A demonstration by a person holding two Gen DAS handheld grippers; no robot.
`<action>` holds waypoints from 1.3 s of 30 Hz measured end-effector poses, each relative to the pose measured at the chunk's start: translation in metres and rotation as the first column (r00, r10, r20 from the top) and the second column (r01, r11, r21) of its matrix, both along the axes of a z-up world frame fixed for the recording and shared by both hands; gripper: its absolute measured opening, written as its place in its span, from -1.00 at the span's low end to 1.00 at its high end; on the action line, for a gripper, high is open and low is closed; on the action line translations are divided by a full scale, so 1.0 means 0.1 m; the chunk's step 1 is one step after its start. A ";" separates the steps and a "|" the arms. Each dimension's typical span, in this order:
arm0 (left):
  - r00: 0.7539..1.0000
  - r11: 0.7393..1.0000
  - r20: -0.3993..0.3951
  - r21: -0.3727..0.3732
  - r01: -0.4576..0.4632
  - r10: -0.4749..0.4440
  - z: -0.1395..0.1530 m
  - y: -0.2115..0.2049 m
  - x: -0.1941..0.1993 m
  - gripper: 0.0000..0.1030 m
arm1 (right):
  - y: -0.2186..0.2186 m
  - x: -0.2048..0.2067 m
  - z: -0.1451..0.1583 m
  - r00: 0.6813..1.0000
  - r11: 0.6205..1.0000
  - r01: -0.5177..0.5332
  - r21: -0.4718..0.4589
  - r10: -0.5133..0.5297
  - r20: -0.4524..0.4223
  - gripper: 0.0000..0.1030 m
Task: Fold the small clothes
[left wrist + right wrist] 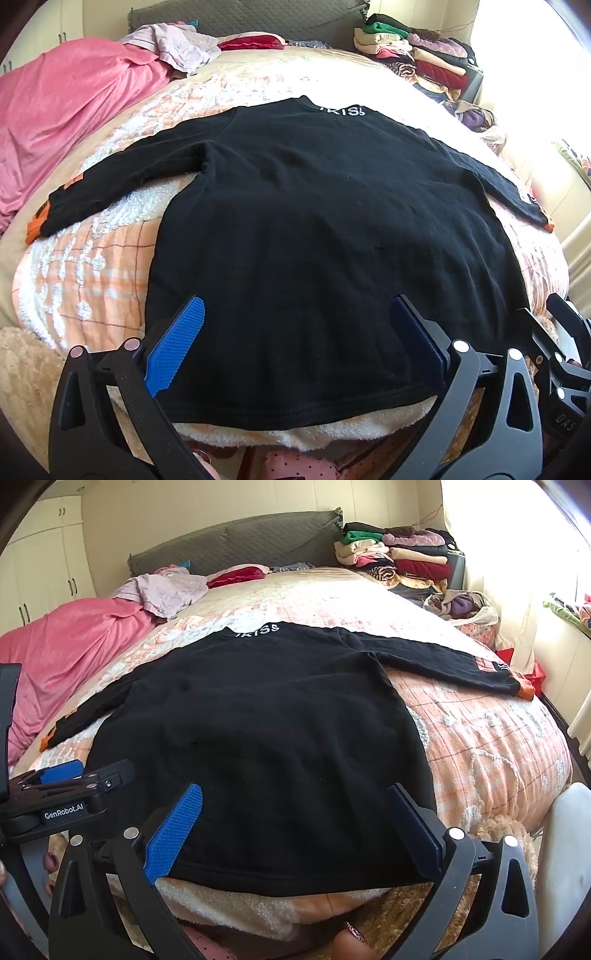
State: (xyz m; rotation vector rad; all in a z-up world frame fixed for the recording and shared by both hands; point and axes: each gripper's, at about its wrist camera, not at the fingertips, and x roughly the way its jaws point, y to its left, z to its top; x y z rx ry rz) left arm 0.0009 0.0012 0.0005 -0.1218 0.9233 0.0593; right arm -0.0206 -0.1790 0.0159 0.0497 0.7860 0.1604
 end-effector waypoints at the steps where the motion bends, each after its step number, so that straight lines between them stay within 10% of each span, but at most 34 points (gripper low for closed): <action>1: 1.000 1.000 0.000 0.000 0.000 0.000 0.03 -0.02 0.00 0.83 | 0.01 0.00 0.00 1.000 1.000 0.000 -0.002 0.000 -0.001 0.92; 39: 1.000 1.000 0.001 0.007 0.000 0.000 0.06 0.02 0.01 0.83 | 0.06 -0.02 0.00 1.000 1.000 -0.010 0.000 0.010 0.001 0.92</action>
